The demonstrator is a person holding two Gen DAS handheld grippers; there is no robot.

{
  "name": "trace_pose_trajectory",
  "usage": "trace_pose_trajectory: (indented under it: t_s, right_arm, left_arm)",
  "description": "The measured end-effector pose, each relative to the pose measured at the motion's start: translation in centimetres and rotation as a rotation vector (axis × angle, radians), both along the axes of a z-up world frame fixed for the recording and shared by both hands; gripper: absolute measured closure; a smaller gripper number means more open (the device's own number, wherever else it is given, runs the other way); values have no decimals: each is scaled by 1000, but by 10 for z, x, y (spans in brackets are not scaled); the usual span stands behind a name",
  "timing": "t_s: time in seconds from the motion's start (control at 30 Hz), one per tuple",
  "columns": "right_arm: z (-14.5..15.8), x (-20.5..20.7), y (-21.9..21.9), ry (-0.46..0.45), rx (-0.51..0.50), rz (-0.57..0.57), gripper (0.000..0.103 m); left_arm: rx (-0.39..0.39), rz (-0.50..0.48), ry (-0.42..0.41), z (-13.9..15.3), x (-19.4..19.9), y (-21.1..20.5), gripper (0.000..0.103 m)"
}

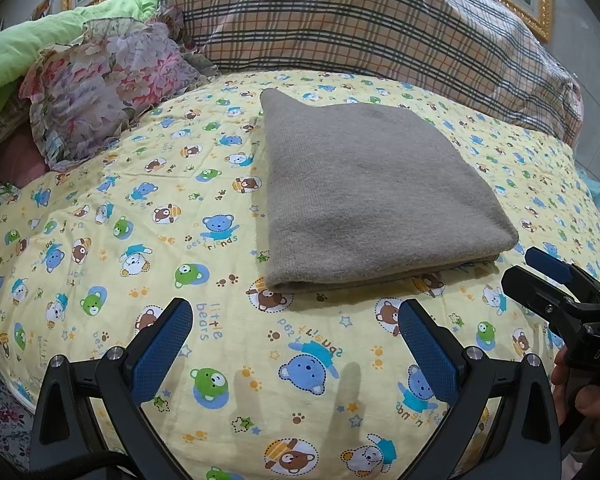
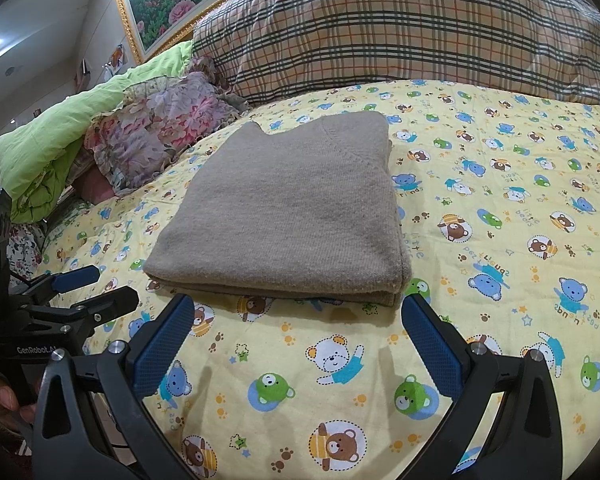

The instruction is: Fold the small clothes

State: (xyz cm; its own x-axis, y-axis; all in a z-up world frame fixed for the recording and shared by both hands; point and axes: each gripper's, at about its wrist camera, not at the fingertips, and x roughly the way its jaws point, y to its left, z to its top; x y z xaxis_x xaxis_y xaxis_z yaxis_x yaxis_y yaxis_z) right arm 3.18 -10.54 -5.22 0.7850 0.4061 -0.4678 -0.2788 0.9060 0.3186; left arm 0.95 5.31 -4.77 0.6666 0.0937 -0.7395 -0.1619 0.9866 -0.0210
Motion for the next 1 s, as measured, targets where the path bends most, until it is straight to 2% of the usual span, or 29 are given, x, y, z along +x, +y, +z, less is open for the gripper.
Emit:
trace_pose_trajectory:
  t_s: [0.4,0.8,1.0]
  right_arm:
    - [3,0,-1,-3,4,-3,0]
    - [18,12,-6,-18,-10,-4,0]
    - [21,19,-9,-9,-2,-7,0]
  left_arm:
    - [27,4,-4,2,1,0,0]
    - [46,-4,-8,15,17,-1,0]
    - [28,-7,1,16,24,2,0]
